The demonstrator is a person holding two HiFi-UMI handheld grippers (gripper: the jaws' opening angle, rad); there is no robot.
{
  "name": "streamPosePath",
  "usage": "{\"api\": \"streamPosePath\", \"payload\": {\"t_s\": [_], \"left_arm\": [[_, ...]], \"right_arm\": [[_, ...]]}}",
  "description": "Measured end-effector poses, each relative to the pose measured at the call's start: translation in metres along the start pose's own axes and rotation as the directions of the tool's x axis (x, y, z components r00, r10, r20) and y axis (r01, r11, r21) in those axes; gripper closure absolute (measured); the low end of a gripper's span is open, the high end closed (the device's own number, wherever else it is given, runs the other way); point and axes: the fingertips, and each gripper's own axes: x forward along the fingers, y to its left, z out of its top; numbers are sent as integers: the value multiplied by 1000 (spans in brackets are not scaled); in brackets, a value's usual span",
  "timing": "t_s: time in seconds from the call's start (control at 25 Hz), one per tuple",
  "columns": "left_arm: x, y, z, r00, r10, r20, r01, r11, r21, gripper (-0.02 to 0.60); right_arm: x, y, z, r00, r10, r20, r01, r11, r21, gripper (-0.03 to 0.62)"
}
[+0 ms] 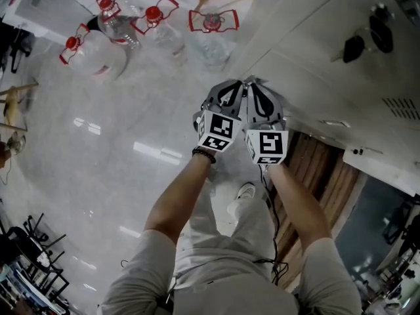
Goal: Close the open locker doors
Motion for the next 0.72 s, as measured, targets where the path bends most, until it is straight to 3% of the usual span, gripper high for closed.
{"api": "streamPosePath", "payload": {"t_s": [0.24,0.4,0.48,0.72], "left_arm": [[-1,3,-4,999,30,-26,-30,999,27,577],[-32,11,8,998,52,-29,-51,998,40,577],[-63,5,38,999,47,4,-48,998,38,577],[-180,-33,179,990,50,131,-45,998,-42,577]], "right_arm": [[-70,-10,0,1000,11,-9,-10,999,40,583],[-129,-23,16,1000,7,-26,-5,995,104,583],[-163,-32,37,1000,-3,-23,6,992,125,583],[-265,-57,134,1000,-28,-9,29,981,191,583]]}}
